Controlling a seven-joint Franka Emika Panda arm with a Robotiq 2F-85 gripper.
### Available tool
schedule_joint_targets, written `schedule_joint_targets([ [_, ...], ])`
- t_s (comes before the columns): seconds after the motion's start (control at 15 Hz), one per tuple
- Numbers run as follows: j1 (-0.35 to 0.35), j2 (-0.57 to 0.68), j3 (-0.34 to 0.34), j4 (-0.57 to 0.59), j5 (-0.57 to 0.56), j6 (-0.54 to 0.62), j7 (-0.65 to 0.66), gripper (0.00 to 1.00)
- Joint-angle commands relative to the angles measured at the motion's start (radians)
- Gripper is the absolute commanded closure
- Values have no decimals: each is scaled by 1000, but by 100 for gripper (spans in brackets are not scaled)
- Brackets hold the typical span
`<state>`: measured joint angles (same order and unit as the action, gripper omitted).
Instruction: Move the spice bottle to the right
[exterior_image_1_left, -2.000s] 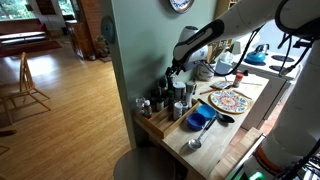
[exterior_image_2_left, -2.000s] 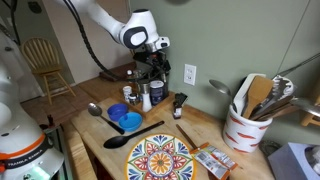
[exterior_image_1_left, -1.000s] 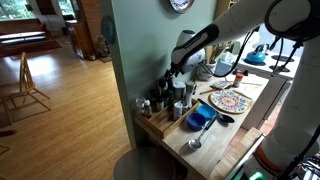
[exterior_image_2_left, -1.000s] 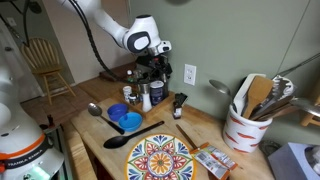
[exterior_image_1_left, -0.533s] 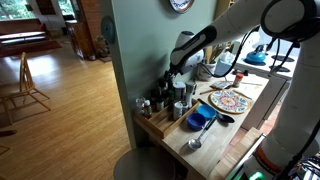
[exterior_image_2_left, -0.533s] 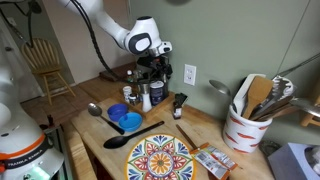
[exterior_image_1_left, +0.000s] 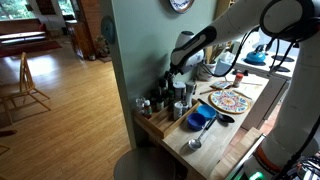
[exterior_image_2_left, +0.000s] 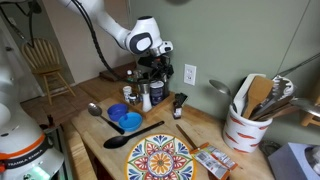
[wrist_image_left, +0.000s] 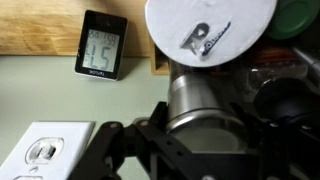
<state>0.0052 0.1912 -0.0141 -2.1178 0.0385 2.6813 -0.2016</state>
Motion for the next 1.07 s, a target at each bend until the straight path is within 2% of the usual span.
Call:
schedule_joint_targets([
  [0.0,-18,-57,18,15,1,-58,-19,62],
  [0.33,-23,-126,22,69,49,-200,-42,62],
  [0.6,-33,-176,-2,117,36,-297,-21,62],
  [0.8,-53,-205,-26,134,25,-342,-16,62],
  [1.0,-80,-228,-58,123,16,-338,1,62],
])
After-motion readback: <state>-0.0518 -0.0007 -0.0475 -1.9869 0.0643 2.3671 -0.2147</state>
